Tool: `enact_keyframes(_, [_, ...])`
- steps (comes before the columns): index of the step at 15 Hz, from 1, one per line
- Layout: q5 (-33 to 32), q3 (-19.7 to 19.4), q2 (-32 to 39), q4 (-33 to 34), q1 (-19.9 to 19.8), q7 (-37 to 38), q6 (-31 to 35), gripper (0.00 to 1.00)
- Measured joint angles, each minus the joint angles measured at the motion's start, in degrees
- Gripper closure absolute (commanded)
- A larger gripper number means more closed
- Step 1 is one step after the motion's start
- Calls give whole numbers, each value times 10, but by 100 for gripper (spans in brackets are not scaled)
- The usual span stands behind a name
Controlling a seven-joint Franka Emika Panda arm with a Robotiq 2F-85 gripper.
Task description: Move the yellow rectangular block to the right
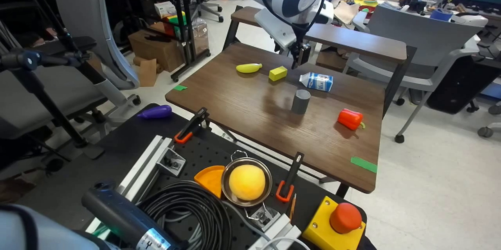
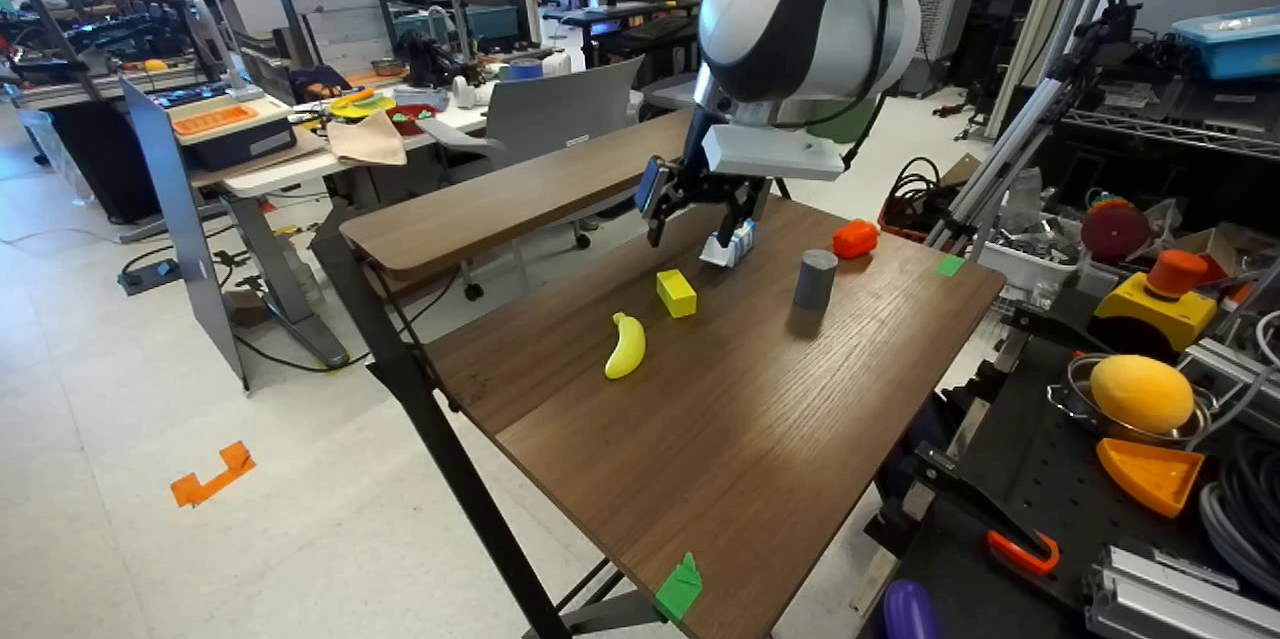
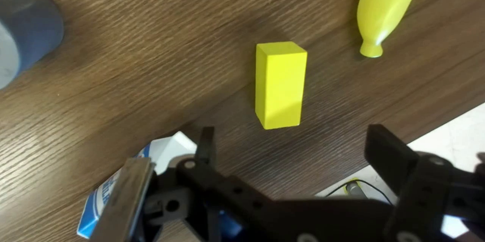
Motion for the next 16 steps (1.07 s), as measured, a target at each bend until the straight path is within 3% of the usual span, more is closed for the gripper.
enact_keyframes(11, [-9, -6, 88, 65, 26, 30, -1, 0])
enact_keyframes(12, [-9, -8, 93, 70, 26, 31, -1, 25])
enact_keyframes(13, [-11, -11, 97, 74, 26, 33, -1, 26])
enact_keyframes(16, [-19, -20, 106, 83, 27, 37, -4, 49])
